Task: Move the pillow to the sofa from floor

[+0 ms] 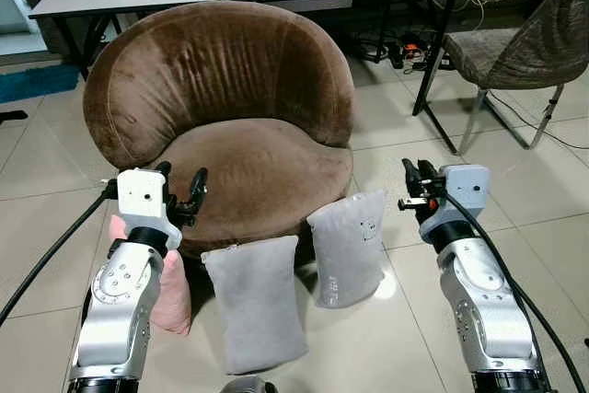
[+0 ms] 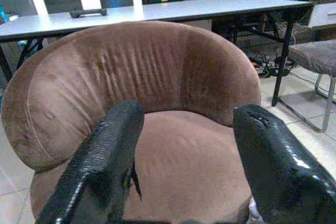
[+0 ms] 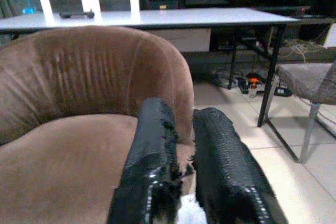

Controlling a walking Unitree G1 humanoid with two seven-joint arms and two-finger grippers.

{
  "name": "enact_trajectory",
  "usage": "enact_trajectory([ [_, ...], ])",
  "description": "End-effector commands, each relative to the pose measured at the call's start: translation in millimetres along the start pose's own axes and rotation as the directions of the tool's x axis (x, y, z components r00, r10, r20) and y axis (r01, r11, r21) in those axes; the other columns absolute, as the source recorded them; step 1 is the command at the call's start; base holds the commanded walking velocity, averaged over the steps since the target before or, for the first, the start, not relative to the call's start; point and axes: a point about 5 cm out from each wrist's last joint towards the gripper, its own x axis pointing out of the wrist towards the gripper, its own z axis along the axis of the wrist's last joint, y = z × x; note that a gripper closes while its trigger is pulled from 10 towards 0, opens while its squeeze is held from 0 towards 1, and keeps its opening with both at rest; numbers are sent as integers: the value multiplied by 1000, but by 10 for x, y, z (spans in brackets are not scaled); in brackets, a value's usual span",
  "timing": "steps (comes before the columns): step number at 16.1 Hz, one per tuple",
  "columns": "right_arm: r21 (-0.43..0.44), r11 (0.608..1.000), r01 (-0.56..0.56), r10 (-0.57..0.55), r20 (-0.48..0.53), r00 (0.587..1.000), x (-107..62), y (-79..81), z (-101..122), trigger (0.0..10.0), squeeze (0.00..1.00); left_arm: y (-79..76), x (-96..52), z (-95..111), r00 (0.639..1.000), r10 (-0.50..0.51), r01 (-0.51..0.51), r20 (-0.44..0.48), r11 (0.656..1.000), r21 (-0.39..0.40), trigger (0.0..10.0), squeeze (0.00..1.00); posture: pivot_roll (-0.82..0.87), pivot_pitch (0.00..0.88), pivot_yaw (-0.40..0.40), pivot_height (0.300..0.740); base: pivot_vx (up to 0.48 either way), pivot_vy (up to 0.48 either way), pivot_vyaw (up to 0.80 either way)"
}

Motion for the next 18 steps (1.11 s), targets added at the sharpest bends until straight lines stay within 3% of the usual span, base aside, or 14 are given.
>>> enact_trajectory([
  [1,28,999,35,-36,39,999,15,-25,37,1451,0,14,-4,57,999,19,-20,27,999,27,10000,0,71,0,52,740,0,0,0],
  [2,55,998,31,-33,32,999,20,-16,42,10000,0,17,-3,57,999,30,-31,27,999,32,10000,0,72,0,51,740,0,0,0],
  [4,58,998,-19,19,3,1000,19,18,36,10000,0,15,-2,59,999,26,-26,30,1000,14,10000,0,72,0,49,740,0,0,0],
  [5,18,1000,-22,22,-3,1000,14,11,29,10000,584,-11,-8,69,999,-8,8,39,1000,-25,10000,804,71,0,50,740,0,0,0],
  [6,12,1000,-12,12,8,1000,11,-1,33,10000,1000,-16,-11,76,999,-10,10,41,1000,-20,10000,1000,72,0,50,740,0,0,0],
  [11,110,993,49,-48,-17,999,-8,-67,40,10000,1000,0,-6,77,999,15,-15,41,1000,6,10000,1000,69,0,52,740,0,0,0],
  [14,14,992,124,-123,-77,989,2,-149,12,10000,1000,5,-2,94,999,18,-19,41,1000,23,10000,1000,75,0,46,740,0,0,0],
  [15,-1,994,109,-109,-55,993,26,-154,25,10000,898,-1,2,101,999,17,-18,39,999,30,10000,176,73,0,46,740,0,0,0],
  [16,-59,996,74,-74,6,997,29,-133,67,10000,0,-18,9,102,1000,8,-8,14,999,54,10000,0,60,0,44,740,0,0,0],
  [17,-61,997,47,-49,-24,999,4,-121,34,10000,0,-34,13,97,1000,-4,4,3,998,68,10000,0,58,0,42,740,0,0,0],
  [18,-8,1000,2,-3,-77,997,-43,-102,-31,10000,0,-73,14,98,1000,-21,20,8,996,90,10000,0,56,0,41,740,0,0,0],
])
